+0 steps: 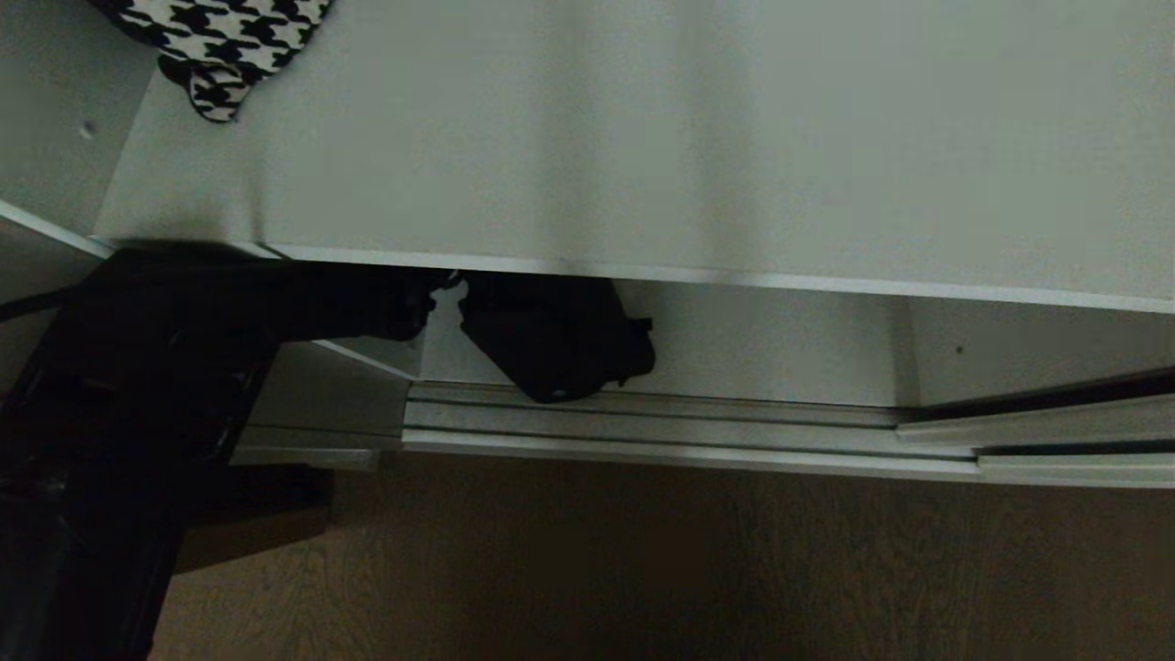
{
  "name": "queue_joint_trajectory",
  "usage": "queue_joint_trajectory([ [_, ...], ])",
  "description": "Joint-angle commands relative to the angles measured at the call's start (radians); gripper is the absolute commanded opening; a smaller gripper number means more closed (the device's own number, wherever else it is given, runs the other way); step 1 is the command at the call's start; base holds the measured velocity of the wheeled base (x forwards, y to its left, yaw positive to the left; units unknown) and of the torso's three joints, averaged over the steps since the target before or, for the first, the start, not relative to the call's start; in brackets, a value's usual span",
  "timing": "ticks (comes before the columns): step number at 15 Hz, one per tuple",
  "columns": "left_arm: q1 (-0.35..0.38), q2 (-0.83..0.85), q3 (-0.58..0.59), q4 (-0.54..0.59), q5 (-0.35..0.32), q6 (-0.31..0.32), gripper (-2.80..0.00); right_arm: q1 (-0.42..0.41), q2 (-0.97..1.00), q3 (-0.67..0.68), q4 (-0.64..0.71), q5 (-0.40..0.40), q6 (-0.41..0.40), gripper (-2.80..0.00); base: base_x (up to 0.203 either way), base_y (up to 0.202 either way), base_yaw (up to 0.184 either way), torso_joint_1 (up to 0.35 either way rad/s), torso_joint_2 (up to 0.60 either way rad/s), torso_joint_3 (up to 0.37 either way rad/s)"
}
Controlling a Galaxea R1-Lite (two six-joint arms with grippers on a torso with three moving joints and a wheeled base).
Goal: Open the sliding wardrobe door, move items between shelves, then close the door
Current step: Place the bag on the lower shelf
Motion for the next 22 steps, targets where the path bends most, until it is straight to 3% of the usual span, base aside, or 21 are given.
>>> queue_joint_trajectory([
  [1, -0.004, -0.014, 0.008, 0.0, 0.004, -0.021, 0.0, 0.0, -0.003, 0.0, 0.0, 0.001, -0.001, -2.8, 0.0, 0.0, 0.0, 0.0, 0.0, 0.0],
  [4, -0.03, 0.02, 0.016, 0.007, 0.083, -0.072, 0.0, 0.0, -0.003, 0.0, 0.0, 0.001, -0.001, -2.8, 0.0, 0.0, 0.0, 0.0, 0.0, 0.0],
  [6, -0.037, 0.025, 0.016, -0.001, 0.092, -0.076, 0.0, 0.0, -0.003, 0.0, 0.0, 0.001, -0.001, -2.8, 0.0, 0.0, 0.0, 0.0, 0.0, 0.0],
  [9, -0.077, 0.039, 0.016, -0.025, 0.163, -0.077, 0.0, 0.0, -0.003, 0.0, 0.0, 0.001, -0.001, -2.8, 0.0, 0.0, 0.0, 0.0, 0.0, 0.0],
  [12, -0.127, 0.075, 0.014, -0.145, 0.375, -0.095, 0.0, 0.0, -0.003, 0.0, 0.0, 0.001, -0.001, -2.8, 0.0, 0.0, 0.0, 0.0, 0.0, 0.0],
  [13, -0.135, 0.078, 0.016, -0.167, 0.415, -0.098, 0.0, 0.0, -0.003, 0.0, 0.0, 0.001, -0.001, -2.8, 0.0, 0.0, 0.0, 0.0, 0.0, 0.0],
  [15, -0.142, 0.085, 0.017, -0.173, 0.458, -0.1, 0.0, 0.0, -0.003, 0.001, 0.0, 0.001, -0.001, -2.8, 0.0, 0.0, 0.0, 0.0, 0.0, 0.0],
  [18, -0.142, 0.109, 0.014, -0.217, 0.47, -0.09, 0.0, 0.0, -0.003, 0.0, 0.0, 0.001, -0.001, -2.8, 0.0, 0.0, 0.0, 0.0, 0.0, 0.0],
  [22, -0.142, 0.103, 0.014, -0.298, 0.595, -0.103, 0.0, 0.0, -0.003, 0.0, 0.0, 0.001, -0.001, -2.8, 0.0, 0.0, 0.0, 0.0, 0.0, 0.0],
])
